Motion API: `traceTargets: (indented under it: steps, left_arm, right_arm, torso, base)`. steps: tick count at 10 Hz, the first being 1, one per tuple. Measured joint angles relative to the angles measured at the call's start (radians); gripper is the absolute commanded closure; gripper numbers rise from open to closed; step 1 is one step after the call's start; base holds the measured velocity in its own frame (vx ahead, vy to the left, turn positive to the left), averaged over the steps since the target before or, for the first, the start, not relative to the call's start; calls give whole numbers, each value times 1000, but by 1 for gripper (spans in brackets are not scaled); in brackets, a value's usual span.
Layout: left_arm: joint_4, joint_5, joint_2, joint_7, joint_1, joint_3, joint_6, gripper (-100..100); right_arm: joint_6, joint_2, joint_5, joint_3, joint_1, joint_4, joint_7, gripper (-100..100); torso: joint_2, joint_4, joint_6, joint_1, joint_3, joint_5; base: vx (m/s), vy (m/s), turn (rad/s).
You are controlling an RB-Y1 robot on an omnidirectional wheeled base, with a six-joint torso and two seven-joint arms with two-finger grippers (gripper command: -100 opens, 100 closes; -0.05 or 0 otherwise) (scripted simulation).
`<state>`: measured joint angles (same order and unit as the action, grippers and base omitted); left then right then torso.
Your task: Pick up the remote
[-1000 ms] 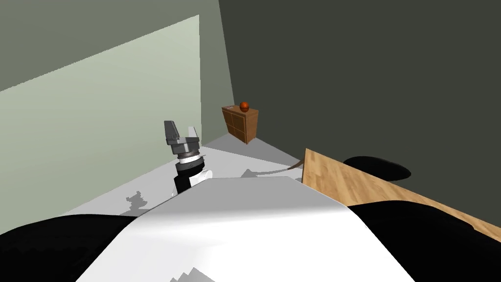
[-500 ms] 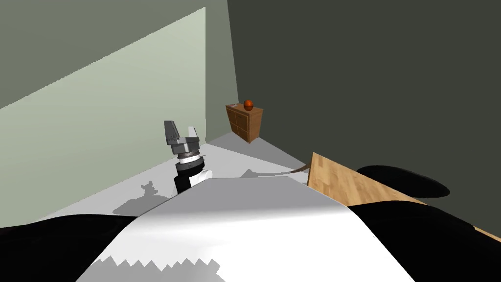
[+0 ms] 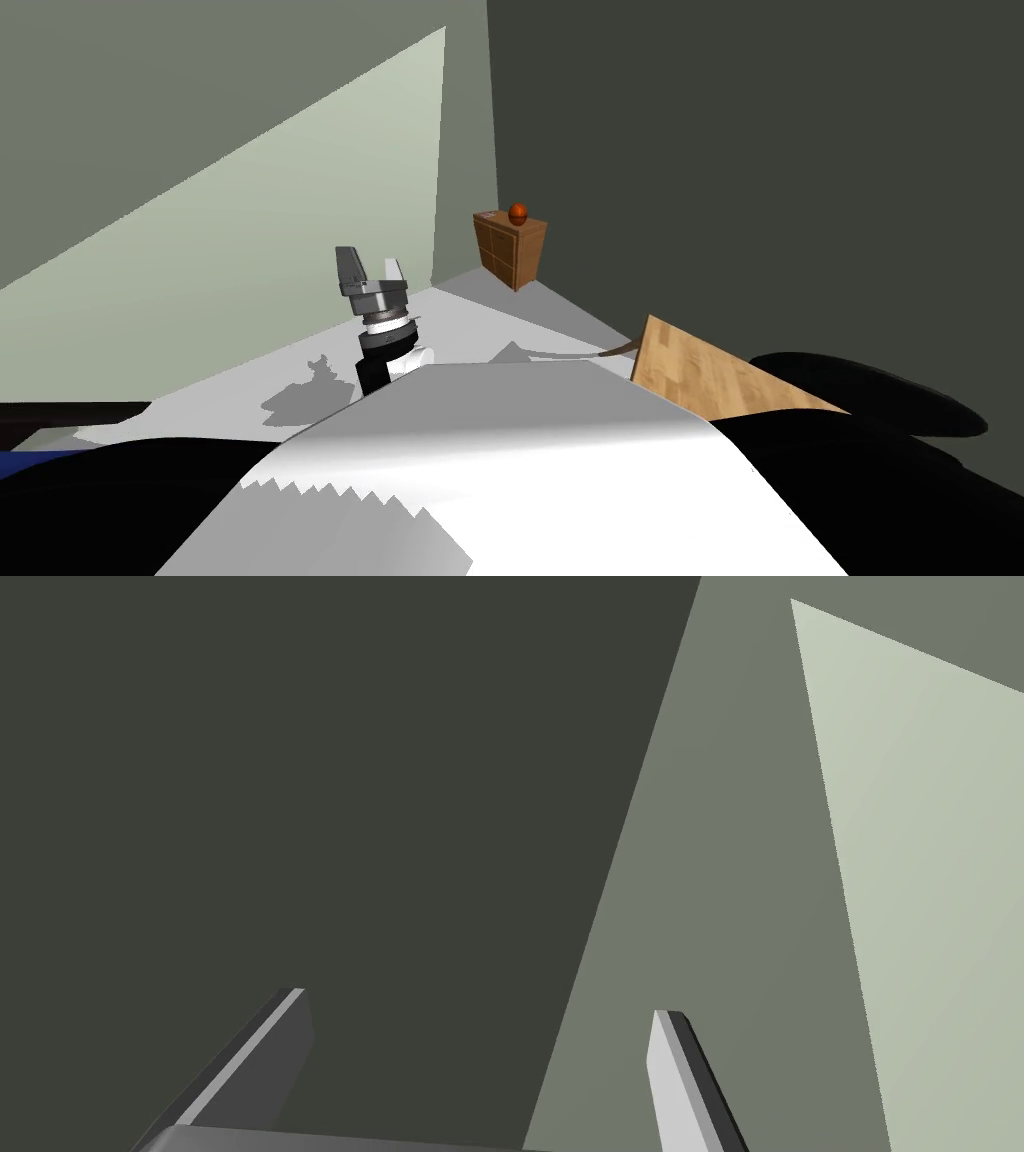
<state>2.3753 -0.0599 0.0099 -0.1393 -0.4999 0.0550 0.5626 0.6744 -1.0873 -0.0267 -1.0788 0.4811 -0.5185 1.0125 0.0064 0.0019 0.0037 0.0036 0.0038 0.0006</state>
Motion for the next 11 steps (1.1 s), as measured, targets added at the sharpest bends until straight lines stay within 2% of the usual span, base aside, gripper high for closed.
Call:
traceTargets:
  steps: [2,3,4,5,6,7,11]
  left_arm:
    - [0,0,0,0,0,0,0,0]
    - [0,0,0,0,0,0,0,0]
    - [0,0,0,0,0,0,0,0]
    - [0,0,0,0,0,0,0,0]
    - [0,0,0,0,0,0,0,0]
    - [0,0,0,0,0,0,0,0]
    - [0,0,0,0,0,0,0,0]
  right_arm:
    - [6,24,-56,60,13,19,-36,-100]
    - [18,48,-86,91,20,48,-58,-100]
    - [25,58,-116,122,24,58,-75,-100]
    - [19,63,-144,154,42,46,-103,-100]
    - [25,79,-175,184,41,68,-120,-100]
    - [31,84,-195,205,42,76,-125,-100]
    - [71,154,-318,321,52,168,-195,-100]
  torso:
    - [1,0,0,1,0,0]
    - [2,0,-1,0,1,0]
    - [1,0,0,0,1,0]
    - [3,0,-1,1,1,0]
    - [2,0,0,0,1,0]
    - [-1,0,0,-1,0,0]
    - [2,0,0,0,1,0]
  base:
    - [-89,10,199]
    - [-83,4,128]
    - [-109,27,261]
    - [-89,16,144]
    - [-33,2,-16]
    - [-68,15,309]
    - [-78,17,119]
